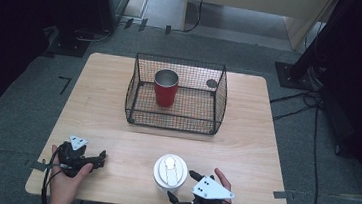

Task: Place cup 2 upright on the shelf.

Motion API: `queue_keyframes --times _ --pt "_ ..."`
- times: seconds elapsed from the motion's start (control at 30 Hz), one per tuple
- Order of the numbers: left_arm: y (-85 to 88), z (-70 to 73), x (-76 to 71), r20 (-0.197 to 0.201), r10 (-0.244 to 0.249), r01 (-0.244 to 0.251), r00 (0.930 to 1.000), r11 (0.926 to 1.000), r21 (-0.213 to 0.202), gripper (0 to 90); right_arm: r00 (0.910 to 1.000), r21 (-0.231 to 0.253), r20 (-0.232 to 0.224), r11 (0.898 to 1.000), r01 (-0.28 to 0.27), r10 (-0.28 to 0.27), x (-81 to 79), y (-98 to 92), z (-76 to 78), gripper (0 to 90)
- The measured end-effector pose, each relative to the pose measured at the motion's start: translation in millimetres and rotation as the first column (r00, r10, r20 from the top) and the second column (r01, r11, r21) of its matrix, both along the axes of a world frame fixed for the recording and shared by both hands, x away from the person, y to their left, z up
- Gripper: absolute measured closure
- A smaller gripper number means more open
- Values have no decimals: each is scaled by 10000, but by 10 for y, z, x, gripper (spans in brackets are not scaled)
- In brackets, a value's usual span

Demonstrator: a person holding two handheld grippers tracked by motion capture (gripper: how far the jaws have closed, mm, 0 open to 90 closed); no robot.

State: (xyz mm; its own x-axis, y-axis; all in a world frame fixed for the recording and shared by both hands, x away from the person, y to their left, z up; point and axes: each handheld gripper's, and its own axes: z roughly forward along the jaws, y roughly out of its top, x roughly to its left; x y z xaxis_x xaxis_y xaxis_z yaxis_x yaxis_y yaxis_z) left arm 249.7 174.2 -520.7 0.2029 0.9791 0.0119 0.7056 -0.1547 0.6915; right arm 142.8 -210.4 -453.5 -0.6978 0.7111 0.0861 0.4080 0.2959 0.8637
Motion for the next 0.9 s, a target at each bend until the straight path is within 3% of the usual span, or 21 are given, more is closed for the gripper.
queue_keyframes --times 0.2,0.4,0.57,0.9 --pt "-1 0 1 -1 -25 25 10000 10000 5 1 10000 266 -12 9996 43 -42 43 121 36 116" --pt "-3 0 5 -3 -45 45 10000 10000 1 0 9997 232 226 9997 125 -130 83 241 68 118" --pt "-5 0 8 -1 -67 67 10000 10000 1 1 9982 463 322 9977 488 -503 128 335 37 128" --pt "-4 1 8 -18 -78 78 10000 10000 11 1 9946 762 611 9939 797 -844 157 378 17 156"
